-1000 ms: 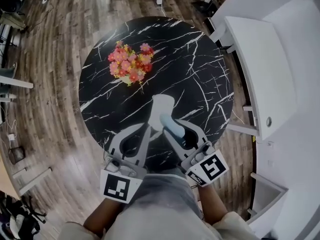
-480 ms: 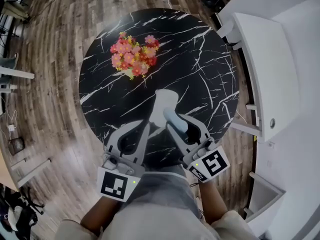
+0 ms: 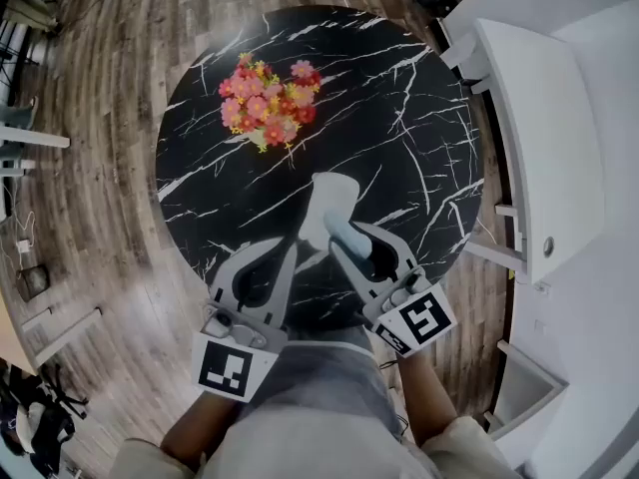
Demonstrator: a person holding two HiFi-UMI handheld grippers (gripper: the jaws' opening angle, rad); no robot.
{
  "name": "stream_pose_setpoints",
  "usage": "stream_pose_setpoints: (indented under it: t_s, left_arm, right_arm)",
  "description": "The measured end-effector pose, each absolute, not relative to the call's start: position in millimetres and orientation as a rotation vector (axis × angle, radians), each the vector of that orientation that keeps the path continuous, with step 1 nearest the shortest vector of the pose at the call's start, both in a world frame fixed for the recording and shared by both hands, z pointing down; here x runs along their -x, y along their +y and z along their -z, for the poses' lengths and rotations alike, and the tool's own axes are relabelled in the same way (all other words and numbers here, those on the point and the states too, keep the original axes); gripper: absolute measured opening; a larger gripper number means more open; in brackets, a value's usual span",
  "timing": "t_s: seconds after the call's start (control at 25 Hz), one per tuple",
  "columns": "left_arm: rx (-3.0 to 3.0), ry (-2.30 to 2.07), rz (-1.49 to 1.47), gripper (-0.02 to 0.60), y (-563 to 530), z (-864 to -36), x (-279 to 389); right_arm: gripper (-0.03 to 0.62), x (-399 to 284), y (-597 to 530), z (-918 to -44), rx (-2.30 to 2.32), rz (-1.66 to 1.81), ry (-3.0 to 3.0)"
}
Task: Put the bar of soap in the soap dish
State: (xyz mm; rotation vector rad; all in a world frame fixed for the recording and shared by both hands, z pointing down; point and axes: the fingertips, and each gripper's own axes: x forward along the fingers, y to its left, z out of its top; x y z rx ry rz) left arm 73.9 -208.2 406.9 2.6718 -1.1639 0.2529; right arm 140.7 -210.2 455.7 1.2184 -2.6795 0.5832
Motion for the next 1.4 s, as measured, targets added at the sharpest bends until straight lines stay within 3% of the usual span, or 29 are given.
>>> stream_pose_setpoints:
  t_s: [1.4]
  left_arm:
    - [-2.602,-1.244,-0.235,0.002,-230,-420,-61]
  right_arm:
    - [0.124,-141,-216,-563,-0.898,-0.723,-2.487]
